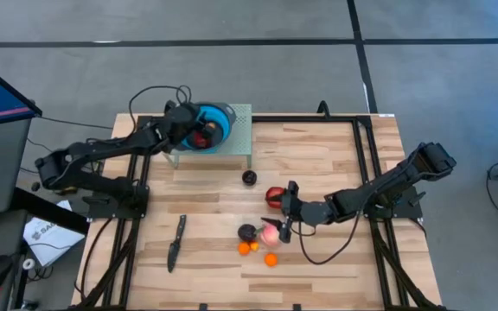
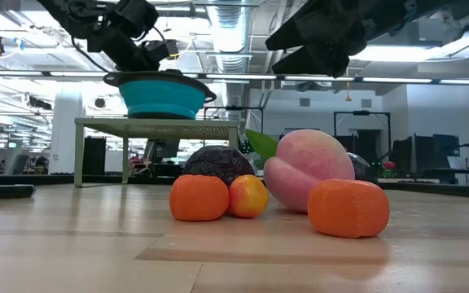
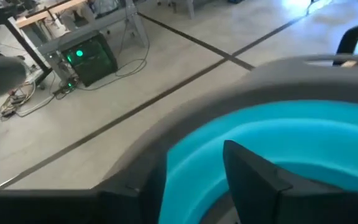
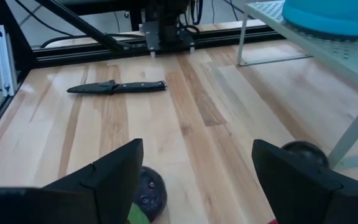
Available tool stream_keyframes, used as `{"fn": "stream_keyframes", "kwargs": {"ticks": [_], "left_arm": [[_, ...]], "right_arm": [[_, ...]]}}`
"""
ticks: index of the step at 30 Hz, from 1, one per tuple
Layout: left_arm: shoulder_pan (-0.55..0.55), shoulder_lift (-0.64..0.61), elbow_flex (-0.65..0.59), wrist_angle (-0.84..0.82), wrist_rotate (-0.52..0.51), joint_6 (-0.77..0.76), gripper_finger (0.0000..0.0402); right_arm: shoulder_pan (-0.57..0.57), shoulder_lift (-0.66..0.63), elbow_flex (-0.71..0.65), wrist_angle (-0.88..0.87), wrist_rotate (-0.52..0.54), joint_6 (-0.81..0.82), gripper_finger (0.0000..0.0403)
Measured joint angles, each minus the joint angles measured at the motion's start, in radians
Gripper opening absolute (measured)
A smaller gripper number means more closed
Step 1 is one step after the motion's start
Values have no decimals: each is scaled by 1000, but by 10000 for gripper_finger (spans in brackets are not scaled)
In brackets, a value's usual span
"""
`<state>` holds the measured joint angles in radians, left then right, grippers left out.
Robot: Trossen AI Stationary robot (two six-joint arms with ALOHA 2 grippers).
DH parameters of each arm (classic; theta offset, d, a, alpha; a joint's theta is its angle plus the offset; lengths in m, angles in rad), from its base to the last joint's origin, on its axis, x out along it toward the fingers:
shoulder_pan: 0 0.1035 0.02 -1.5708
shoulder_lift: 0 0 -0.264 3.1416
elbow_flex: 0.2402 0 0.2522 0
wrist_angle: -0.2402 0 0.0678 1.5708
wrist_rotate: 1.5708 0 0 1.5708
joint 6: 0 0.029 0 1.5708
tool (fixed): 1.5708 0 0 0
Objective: Pick & Place Fruit
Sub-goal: Put the red pomegranate into the blue strainer bowl on the shelf
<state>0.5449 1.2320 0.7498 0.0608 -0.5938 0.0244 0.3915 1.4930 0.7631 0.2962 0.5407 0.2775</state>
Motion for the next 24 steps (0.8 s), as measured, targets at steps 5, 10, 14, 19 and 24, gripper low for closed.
{"fn": "stream_keyframes", "kwargs": {"ticks": [5,10,14,19,24], "left_arm": [[-30,-89,-1,-1,0,25,185],[-159,-243,-1,-4,19,55,192],[-326,-345,0,-19,149,57,184],[-574,-367,-8,-45,181,57,161],[-764,-334,-55,-45,162,12,138]], "right_arm": [[-27,-37,22,-92,-77,7,295],[-95,-74,124,-429,-385,-42,295],[-133,-41,190,-658,-485,-189,295],[-188,-42,215,-817,-407,-228,295],[-224,-58,215,-809,-325,-214,295]]}}
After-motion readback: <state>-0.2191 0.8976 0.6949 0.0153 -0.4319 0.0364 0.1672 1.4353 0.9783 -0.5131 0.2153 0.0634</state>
